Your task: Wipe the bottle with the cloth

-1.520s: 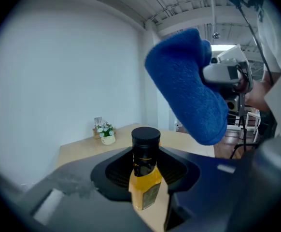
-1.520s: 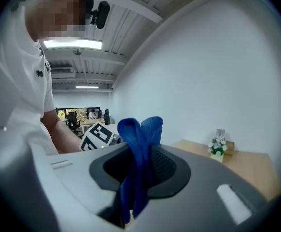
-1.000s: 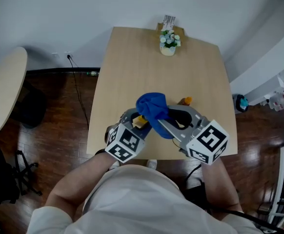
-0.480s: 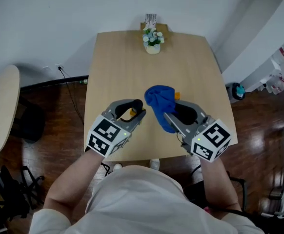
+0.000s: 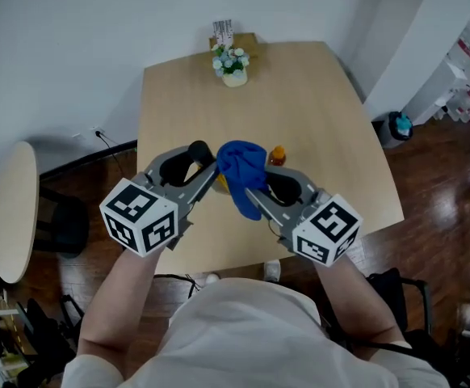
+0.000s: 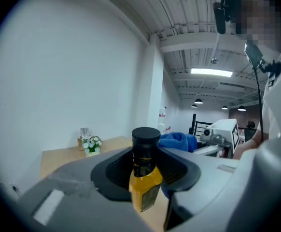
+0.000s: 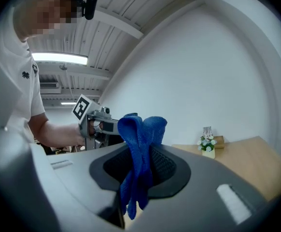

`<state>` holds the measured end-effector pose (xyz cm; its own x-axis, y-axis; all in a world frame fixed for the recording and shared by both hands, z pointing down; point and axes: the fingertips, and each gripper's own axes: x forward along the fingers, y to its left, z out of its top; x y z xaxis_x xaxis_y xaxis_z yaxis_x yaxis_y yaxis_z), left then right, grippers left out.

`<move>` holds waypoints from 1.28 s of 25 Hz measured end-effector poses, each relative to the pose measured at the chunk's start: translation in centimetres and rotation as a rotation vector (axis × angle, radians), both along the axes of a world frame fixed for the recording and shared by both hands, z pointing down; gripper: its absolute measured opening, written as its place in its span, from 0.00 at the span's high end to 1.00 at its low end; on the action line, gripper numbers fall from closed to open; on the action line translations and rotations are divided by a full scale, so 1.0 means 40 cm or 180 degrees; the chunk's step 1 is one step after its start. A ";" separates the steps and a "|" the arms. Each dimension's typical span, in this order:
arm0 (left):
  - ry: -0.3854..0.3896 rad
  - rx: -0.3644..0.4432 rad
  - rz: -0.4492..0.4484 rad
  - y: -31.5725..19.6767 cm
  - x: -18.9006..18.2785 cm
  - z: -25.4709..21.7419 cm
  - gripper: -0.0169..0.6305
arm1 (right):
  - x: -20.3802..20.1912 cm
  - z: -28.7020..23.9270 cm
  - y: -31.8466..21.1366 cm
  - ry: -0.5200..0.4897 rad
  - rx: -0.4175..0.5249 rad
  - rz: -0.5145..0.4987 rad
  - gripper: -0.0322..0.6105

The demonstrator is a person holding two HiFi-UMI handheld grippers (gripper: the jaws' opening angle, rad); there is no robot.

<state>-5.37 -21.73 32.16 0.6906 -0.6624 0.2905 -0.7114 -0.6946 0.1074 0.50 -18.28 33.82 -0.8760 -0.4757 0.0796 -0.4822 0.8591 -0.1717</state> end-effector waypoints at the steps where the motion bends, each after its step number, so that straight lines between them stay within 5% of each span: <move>1: 0.0008 0.0005 0.0001 -0.005 0.007 -0.008 0.73 | 0.010 0.012 -0.006 0.0012 -0.0024 0.0010 0.81; 14: 0.0048 0.0135 -0.0112 -0.016 0.049 -0.086 0.73 | 0.102 0.246 0.004 0.0410 -0.0448 -0.0035 0.81; 25: 0.0035 0.0037 -0.0180 -0.028 0.040 -0.057 0.73 | 0.047 0.007 0.100 0.0058 0.0147 -0.0266 0.81; 32: 0.0046 0.0069 -0.0112 -0.002 0.025 -0.061 0.73 | -0.035 0.030 0.114 0.0169 0.0156 -0.0280 0.81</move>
